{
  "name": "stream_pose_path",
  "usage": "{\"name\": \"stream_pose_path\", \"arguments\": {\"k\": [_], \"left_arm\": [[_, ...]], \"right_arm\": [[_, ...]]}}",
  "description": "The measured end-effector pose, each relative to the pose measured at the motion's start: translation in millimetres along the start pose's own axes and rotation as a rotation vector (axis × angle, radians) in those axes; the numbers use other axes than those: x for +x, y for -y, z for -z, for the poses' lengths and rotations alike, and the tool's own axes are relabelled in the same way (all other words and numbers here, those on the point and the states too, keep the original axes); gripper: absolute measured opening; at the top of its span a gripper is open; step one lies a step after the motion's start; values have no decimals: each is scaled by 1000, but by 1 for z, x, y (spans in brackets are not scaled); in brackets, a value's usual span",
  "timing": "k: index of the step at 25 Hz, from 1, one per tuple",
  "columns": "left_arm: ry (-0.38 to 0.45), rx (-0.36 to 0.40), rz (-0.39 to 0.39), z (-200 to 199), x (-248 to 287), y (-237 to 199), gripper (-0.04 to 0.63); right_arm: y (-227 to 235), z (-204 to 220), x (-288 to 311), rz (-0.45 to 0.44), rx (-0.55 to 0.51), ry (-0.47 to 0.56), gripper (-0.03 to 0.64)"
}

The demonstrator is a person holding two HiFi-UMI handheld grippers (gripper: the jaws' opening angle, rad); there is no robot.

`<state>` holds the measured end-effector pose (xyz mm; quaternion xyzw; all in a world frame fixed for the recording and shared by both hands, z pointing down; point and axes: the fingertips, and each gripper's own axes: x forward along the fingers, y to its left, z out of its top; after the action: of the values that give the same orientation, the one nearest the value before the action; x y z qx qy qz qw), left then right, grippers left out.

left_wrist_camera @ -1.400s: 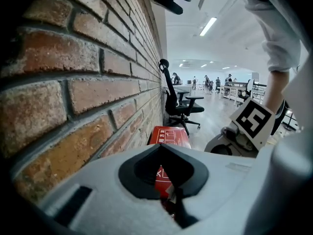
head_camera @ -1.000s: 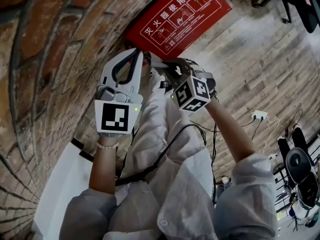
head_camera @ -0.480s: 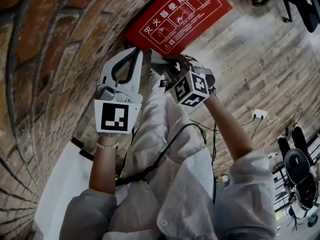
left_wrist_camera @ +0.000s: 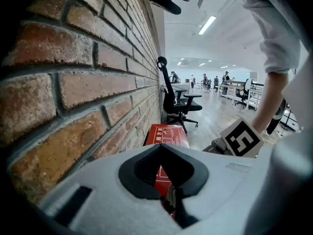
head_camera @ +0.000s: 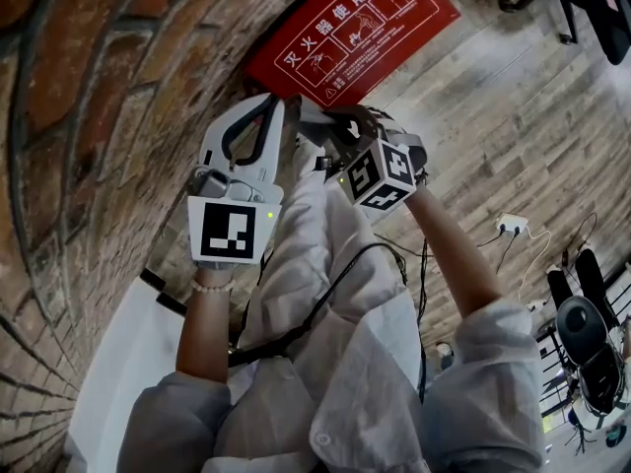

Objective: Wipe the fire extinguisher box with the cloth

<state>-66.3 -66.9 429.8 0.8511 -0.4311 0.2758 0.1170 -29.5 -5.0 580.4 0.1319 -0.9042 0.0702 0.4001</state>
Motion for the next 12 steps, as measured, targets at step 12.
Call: {"name": "stream_pose_path", "arguments": {"k": [12], "left_arm": [[9, -4, 2, -3, 5, 2, -2]], "right_arm": [[26, 12, -10, 57, 15, -15, 20]]}}
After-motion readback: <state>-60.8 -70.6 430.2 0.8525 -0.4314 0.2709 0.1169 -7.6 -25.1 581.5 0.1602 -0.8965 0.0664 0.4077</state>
